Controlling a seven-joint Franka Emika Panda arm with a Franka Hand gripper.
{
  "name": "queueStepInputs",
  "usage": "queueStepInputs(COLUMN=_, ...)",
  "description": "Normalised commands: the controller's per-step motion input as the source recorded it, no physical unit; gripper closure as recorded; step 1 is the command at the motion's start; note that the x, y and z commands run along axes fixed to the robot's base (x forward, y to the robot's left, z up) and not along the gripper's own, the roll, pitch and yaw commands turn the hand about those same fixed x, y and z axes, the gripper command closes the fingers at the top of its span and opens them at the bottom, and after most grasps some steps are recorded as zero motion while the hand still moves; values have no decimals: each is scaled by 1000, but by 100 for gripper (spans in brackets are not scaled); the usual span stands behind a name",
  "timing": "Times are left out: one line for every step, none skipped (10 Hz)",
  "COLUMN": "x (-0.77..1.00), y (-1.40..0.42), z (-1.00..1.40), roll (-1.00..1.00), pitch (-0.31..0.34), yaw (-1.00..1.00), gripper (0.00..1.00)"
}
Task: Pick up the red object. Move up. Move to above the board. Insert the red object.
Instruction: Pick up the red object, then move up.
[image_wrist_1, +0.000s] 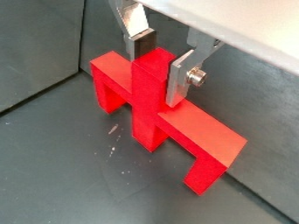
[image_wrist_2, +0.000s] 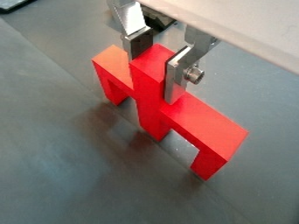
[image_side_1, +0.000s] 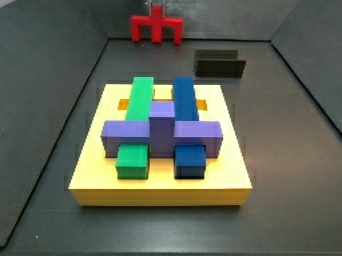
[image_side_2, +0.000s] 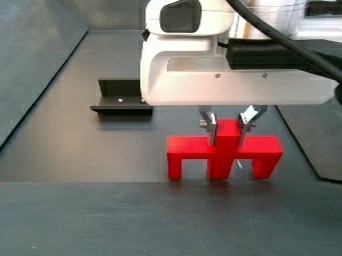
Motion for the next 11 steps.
queueStepInputs(x=0, y=0, z=0, roll=0, pitch=0, yaw=0, gripper=100)
queueStepInputs(x=0, y=0, z=0, roll=0, pitch=0, yaw=0, gripper=100)
queueStepInputs(x=0, y=0, z=0, roll=0, pitch=0, yaw=0, gripper=100)
queueStepInputs(x=0, y=0, z=0, roll=0, pitch=0, yaw=0, gripper=100)
queueStepInputs(x=0, y=0, z=0, roll=0, pitch=0, yaw=0, gripper=100)
queueStepInputs(x=0, y=0, z=0, roll=0, pitch=0, yaw=0, gripper=100)
queueStepInputs(x=0, y=0, z=0, roll=0, pitch=0, yaw=0, gripper=100)
queueStepInputs(x=0, y=0, z=833, roll=0, pitch=0, yaw=0, gripper=100)
queueStepInputs(x=-12, y=-13, z=782, roll=-1, pitch=24, yaw=-2, gripper=100)
queueStepInputs(x=-27, y=-15, z=641, roll=17, pitch=48, yaw=-4, gripper=100)
queueStepInputs(x=4, y=-10, z=264, roll=70, pitch=49, yaw=5, gripper=100)
